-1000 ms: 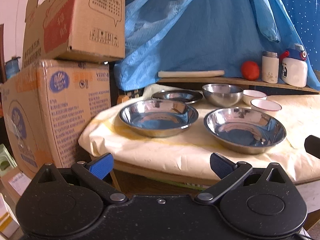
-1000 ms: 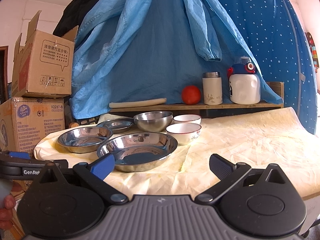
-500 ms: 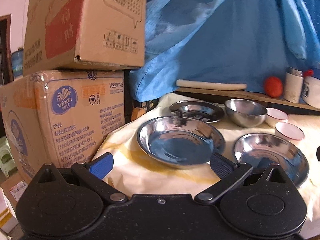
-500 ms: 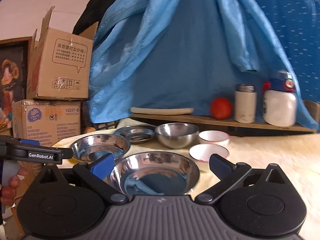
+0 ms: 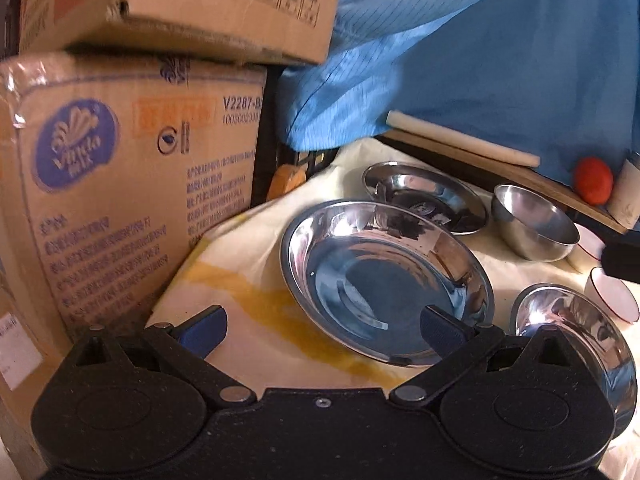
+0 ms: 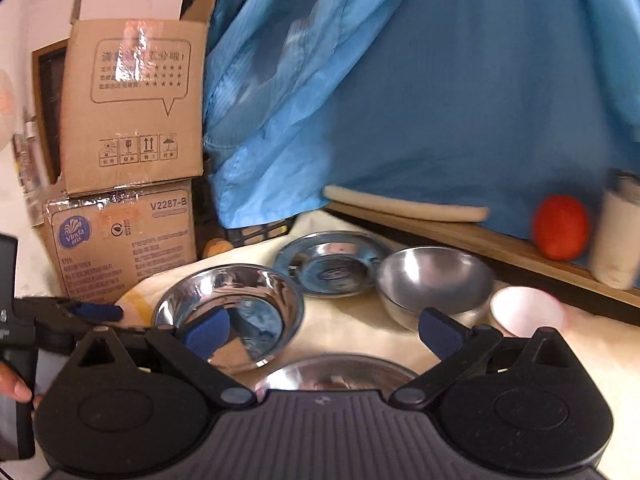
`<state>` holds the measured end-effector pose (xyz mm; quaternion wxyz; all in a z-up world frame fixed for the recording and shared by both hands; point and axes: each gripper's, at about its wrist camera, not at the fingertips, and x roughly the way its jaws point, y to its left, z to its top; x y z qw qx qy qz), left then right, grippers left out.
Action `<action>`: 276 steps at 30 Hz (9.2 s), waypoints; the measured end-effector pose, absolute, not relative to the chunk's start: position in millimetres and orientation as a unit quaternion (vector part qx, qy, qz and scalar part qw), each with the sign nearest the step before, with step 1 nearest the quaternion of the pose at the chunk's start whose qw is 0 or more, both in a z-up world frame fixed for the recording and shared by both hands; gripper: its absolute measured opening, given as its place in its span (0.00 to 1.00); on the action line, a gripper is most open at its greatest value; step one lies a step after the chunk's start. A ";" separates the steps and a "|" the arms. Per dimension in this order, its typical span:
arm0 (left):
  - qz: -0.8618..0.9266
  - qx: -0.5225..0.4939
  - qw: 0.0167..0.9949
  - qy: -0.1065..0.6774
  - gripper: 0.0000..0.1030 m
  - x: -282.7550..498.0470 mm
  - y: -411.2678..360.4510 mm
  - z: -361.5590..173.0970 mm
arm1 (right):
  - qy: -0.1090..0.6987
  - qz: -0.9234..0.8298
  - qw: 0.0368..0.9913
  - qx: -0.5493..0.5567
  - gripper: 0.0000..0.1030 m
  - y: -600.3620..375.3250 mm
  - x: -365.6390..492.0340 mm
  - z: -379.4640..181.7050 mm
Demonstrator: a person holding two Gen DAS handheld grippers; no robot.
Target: Organize plates and bowls
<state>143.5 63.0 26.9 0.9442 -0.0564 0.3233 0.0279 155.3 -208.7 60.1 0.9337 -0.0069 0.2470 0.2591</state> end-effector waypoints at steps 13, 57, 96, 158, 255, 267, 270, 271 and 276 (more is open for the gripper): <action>0.019 -0.085 0.940 0.331 0.92 164.7 71.8 29.6 | 0.340 0.327 0.881 -0.011 0.86 -167.6 230.5 29.7; 0.024 -0.140 0.927 0.347 0.17 171.9 84.9 24.5 | 0.380 0.312 0.871 0.014 0.15 -156.7 244.4 11.4; -0.176 -0.051 0.896 0.405 0.26 164.7 -14.4 20.2 | 0.434 0.189 0.881 0.006 0.21 -260.3 132.1 31.8; 0.018 -0.131 0.929 0.346 0.99 230.7 37.0 28.6 | 0.337 0.247 0.909 -0.010 1.00 -229.9 239.9 83.0; -0.064 -0.203 0.933 0.289 0.20 193.1 37.1 53.8 | 0.374 0.226 0.897 -0.061 0.19 -187.2 255.8 83.9; -0.131 -0.168 0.924 0.319 0.20 165.7 9.8 44.1 | 0.385 0.188 0.903 -0.040 0.19 -229.5 187.9 72.6; -0.144 -0.155 0.922 0.323 0.20 160.2 4.0 42.9 | 0.392 0.182 0.901 -0.033 0.19 -238.2 172.7 66.9; -0.147 -0.151 0.922 0.325 0.20 158.6 2.2 42.6 | 0.395 0.181 0.900 -0.032 0.19 -239.7 168.3 64.6; -0.163 -0.133 0.918 0.336 0.20 153.1 -4.3 40.1 | 0.410 0.176 0.895 -0.028 0.19 -246.1 150.0 56.3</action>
